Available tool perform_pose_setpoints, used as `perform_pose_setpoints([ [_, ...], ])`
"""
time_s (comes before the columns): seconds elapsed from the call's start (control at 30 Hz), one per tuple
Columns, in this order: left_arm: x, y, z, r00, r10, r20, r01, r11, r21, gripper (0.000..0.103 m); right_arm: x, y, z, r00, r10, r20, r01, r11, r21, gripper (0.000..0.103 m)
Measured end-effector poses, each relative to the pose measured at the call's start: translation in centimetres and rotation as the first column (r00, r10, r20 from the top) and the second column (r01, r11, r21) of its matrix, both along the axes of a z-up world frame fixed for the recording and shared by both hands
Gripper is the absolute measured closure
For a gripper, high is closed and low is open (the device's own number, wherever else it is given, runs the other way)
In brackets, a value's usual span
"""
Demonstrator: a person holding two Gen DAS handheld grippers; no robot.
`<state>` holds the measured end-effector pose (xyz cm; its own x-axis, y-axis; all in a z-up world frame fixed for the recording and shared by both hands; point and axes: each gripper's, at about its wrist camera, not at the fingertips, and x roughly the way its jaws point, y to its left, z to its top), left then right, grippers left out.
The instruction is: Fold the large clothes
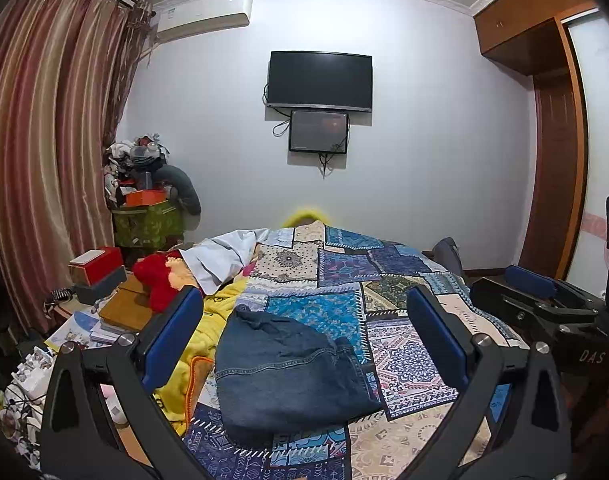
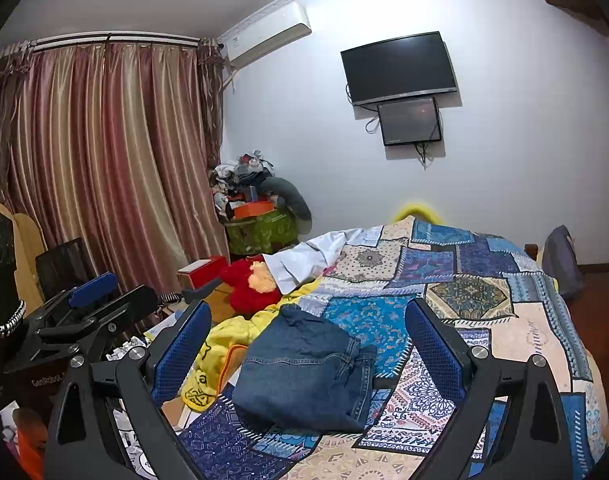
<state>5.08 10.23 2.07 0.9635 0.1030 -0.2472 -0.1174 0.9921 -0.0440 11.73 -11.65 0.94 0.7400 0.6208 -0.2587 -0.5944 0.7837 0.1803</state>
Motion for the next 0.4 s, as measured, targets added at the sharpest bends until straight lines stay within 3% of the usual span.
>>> perform_pose_setpoints([
  [0.4, 0.09, 0.17, -0.08, 1.000, -0.020, -0.018, 0.020, 1.000, -0.005, 0.000, 0.08, 0.23, 0.11, 1.000, -0.008, -0.007, 0.008, 1.000, 0.002, 0.006],
])
